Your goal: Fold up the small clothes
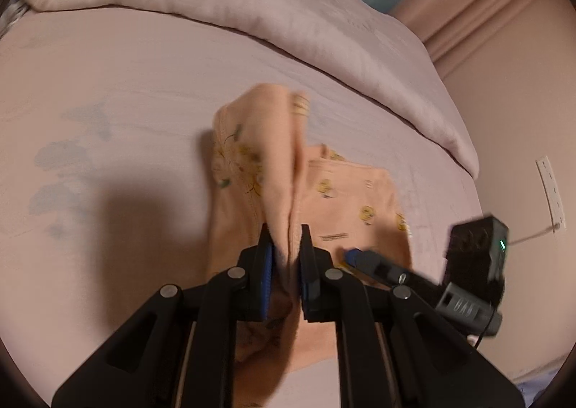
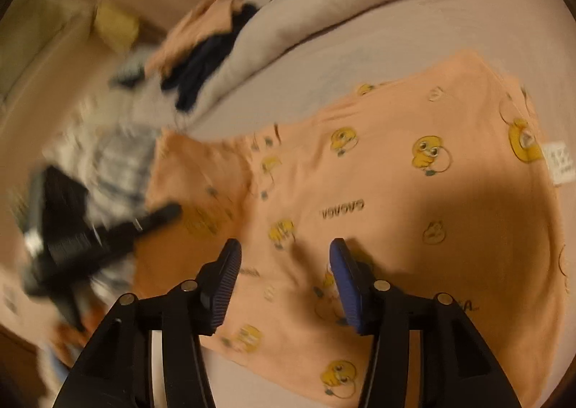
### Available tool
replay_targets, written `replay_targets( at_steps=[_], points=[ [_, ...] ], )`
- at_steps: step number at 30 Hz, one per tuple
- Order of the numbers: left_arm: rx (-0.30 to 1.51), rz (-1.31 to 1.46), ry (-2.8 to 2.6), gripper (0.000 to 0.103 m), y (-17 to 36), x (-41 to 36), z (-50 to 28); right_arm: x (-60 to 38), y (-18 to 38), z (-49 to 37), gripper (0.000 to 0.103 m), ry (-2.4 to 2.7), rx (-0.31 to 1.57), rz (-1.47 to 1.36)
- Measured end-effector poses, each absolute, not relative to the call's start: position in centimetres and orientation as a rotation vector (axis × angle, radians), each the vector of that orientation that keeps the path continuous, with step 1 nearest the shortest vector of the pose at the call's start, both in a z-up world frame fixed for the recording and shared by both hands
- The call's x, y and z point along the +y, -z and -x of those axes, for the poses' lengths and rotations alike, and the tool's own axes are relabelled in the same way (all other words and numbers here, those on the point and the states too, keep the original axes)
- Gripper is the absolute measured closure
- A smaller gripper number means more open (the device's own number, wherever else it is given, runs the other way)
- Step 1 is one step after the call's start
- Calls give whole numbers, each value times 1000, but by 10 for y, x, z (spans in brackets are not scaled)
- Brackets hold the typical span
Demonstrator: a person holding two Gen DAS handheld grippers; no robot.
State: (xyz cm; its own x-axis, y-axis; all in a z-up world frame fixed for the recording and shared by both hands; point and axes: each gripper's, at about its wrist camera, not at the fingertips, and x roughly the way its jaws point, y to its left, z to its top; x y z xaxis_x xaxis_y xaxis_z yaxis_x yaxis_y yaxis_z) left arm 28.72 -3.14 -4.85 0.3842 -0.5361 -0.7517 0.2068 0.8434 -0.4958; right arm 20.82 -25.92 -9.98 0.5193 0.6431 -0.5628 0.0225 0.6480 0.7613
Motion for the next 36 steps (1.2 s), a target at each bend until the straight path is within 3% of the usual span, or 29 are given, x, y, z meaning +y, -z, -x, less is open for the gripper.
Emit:
replay_targets(
  at_steps=[3,9,11,15,17,20,22,24,36],
  points=[
    [1101,320,513,92,57,-55,-290,-270,115,-219,33,-504,957,-1037],
    [1174,301,591,90,83,-82,-291,-258,128,-240,33,-533,986,-1174],
    [1191,341,646,83,85,-82,-290,-254,124,-242,33,-535,1006,-1152],
    [1161,377,699,81,75,-69,-277,-250,119,-244,33,-541,1048,-1069],
    [1140,376,701,70,69,-59,-267,-246,118,-244,34,-538,1065,-1017],
    [1117,372,663,67,64,-41,-253,-241,119,-244,52,-494,1092,-916],
    [1105,360,627,65,63,-33,-246,-237,121,-244,77,-458,1107,-847],
    [1104,369,586,61,66,-20,-241,-237,123,-243,89,-427,1108,-796],
    [1180,433,572,61,98,-4,-227,-297,40,-214,93,-281,928,-498]
  ],
)
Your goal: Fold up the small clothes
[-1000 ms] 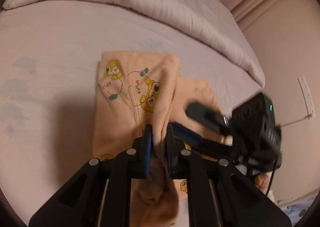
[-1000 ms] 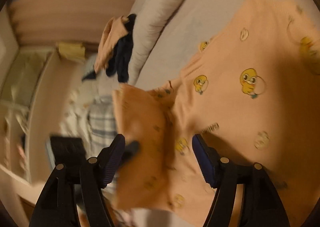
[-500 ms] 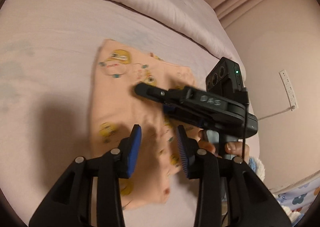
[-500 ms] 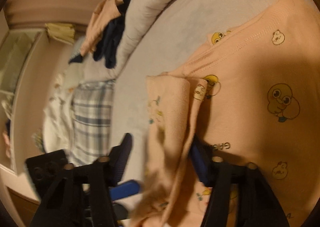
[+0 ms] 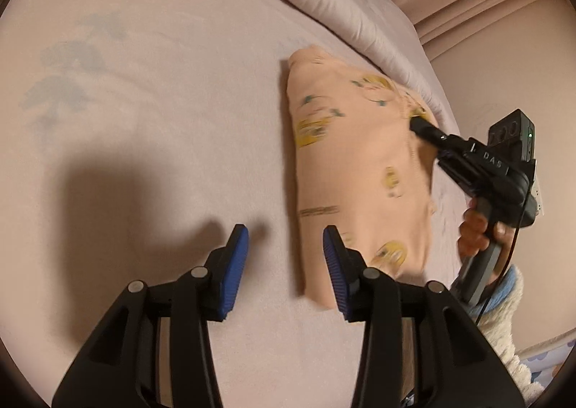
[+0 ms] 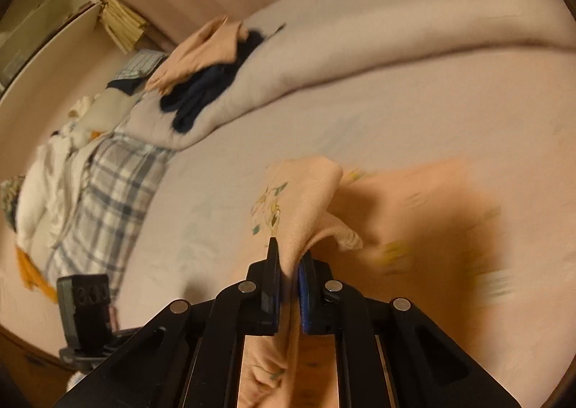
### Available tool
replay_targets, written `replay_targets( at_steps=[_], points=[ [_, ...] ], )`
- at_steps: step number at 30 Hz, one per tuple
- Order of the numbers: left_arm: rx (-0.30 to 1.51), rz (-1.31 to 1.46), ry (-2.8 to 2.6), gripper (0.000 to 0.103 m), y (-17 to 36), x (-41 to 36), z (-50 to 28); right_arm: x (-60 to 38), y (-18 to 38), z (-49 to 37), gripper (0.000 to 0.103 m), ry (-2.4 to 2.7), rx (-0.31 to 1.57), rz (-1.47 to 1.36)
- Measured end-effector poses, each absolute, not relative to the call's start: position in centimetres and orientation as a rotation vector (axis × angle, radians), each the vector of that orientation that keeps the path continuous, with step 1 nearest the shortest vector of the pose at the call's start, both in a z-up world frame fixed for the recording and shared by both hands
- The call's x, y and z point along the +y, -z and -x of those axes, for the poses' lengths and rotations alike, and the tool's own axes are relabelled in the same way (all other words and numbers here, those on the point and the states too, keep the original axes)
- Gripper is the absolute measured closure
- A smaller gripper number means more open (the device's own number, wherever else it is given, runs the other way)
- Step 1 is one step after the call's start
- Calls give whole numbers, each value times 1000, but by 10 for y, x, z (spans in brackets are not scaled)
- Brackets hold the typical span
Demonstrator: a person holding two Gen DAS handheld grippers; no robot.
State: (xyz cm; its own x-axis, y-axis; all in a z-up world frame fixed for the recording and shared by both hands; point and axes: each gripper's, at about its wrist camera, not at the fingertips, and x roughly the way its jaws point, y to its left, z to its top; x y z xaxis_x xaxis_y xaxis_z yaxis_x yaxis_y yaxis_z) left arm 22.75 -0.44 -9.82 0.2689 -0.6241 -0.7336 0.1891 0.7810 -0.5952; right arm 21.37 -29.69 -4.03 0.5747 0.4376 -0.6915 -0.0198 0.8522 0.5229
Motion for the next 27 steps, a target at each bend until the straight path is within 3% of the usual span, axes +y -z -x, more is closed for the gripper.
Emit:
replay_targets(
  at_steps=[12,15,18,27],
  points=[
    [1184,347,629,61,92,-56,-242,-344,104,-221,93,-62,1045,-503],
    [1146,273,623,61,87,-76,-245,-341,97,-216,91,-58,1018,-484],
    [1100,195,597,61,84,-88,-244,-328,78,-203,76,14,968,-317],
    [1053,58,559,61,92,-112,-246,-304,48,-156,76,-156,858,-165]
  ],
)
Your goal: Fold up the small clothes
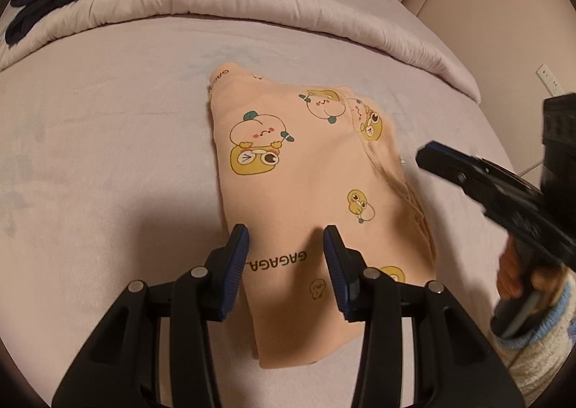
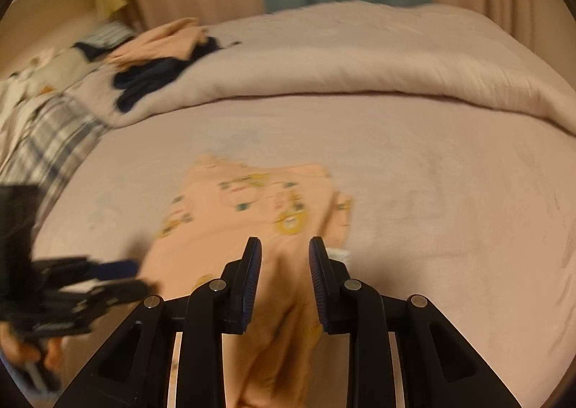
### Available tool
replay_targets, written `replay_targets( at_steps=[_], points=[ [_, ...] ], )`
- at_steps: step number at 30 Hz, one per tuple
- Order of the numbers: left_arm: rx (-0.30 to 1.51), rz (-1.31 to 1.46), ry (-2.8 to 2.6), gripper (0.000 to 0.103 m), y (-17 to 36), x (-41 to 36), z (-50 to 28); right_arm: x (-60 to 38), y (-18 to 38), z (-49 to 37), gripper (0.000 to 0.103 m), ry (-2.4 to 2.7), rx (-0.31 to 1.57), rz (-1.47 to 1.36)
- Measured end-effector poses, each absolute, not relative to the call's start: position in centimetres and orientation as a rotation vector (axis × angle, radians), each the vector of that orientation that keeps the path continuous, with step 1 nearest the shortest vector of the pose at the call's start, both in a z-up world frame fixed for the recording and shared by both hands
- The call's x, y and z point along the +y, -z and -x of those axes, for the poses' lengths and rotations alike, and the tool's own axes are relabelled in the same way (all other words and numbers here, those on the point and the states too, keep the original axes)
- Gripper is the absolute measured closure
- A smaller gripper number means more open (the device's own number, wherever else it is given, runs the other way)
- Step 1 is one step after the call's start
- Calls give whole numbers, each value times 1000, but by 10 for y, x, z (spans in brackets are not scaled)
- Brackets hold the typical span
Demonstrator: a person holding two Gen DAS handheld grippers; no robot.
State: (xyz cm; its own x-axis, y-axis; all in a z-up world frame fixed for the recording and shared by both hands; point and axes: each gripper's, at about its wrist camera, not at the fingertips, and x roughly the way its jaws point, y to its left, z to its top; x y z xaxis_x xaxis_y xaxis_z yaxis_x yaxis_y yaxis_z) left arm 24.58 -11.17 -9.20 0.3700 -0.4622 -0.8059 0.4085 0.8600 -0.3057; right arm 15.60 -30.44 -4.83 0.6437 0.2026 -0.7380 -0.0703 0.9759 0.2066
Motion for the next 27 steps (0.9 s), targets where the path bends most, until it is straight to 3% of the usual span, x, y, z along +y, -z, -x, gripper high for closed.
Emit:
replay_targets(
  at_steps=[12,27],
  points=[
    [1052,3,537,61,97,-118,-245,-281,90,-171,76,-161,1002,-90],
    [1054,-25,530,54,100,-126,-246,-294,95,-164,76,-173,1004,-173]
  ],
)
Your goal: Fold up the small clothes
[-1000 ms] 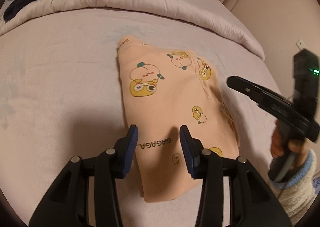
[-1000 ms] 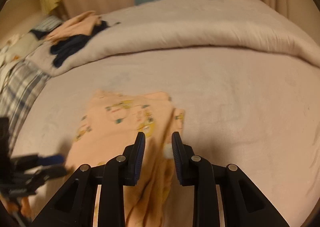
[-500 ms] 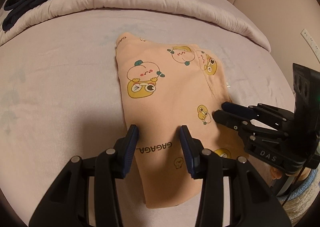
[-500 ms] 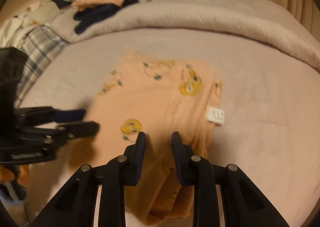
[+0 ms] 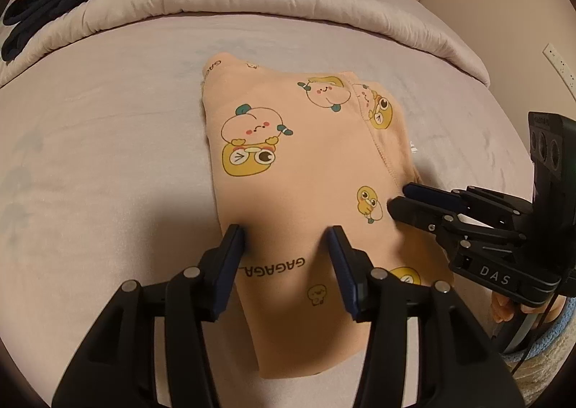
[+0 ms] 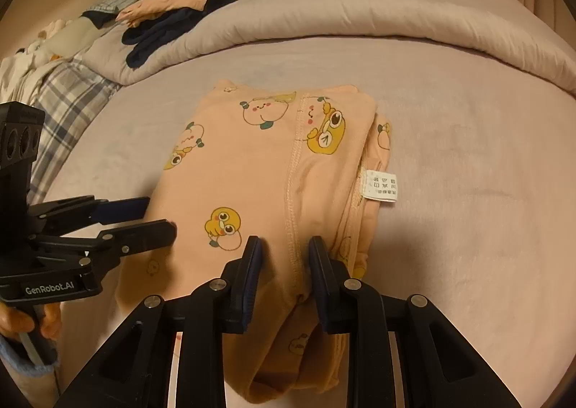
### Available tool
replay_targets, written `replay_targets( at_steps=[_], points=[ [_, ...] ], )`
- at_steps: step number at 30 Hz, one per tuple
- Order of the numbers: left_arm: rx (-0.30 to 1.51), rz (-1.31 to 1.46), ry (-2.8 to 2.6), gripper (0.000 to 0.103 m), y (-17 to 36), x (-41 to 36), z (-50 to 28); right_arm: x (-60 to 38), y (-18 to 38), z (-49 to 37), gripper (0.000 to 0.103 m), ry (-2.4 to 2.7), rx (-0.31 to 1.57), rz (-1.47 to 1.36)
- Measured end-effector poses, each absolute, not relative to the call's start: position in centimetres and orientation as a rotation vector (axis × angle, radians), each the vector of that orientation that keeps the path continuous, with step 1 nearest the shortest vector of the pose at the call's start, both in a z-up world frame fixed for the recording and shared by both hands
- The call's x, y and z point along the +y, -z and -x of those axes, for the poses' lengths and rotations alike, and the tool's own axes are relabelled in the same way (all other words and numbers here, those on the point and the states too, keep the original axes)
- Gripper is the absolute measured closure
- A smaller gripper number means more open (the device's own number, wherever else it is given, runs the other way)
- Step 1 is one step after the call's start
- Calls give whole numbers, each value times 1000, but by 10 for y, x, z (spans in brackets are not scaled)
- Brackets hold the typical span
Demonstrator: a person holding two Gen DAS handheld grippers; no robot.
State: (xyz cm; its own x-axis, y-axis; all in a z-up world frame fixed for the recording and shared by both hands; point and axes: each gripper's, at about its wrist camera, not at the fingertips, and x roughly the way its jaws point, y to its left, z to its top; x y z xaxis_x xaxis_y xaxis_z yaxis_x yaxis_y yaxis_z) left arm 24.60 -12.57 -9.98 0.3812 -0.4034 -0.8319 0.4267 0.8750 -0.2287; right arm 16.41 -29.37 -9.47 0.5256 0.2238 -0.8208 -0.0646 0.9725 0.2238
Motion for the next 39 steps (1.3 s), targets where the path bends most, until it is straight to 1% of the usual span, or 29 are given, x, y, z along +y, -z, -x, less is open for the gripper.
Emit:
replay_targets(
  at_steps=[16,20,26,27,28,29,31,34,36,38,39],
  points=[
    [1057,-64,508,50,100,-130,-242,-294,94,-162,76,-167,1017,-169],
    [1063,-77,496,48,102,-130,-239,-293,94,-158,76,-160,1023,-155],
    [1102,-91,488,40,112,-123,-227,-287,95,-148,68,-171,1051,-110],
    [1108,-86,490,40,113,-121,-224,-284,95,-144,64,-178,1056,-90],
    [1110,-77,494,39,113,-117,-220,-283,94,-142,59,-184,1059,-80],
    [1112,-61,497,36,113,-112,-216,-280,92,-138,55,-195,1058,-64],
    [1113,-44,485,32,111,-103,-210,-277,89,-129,42,-208,1057,-41],
    [1109,-8,474,30,107,-89,-200,-280,87,-119,41,-220,1058,-47],
    [1109,36,480,27,104,-78,-196,-284,85,-112,39,-222,1058,-64],
    [1112,98,497,23,101,-67,-194,-288,83,-105,28,-239,1064,-94],
    [1112,122,506,21,100,-64,-193,-289,81,-104,21,-250,1066,-113]
  ],
)
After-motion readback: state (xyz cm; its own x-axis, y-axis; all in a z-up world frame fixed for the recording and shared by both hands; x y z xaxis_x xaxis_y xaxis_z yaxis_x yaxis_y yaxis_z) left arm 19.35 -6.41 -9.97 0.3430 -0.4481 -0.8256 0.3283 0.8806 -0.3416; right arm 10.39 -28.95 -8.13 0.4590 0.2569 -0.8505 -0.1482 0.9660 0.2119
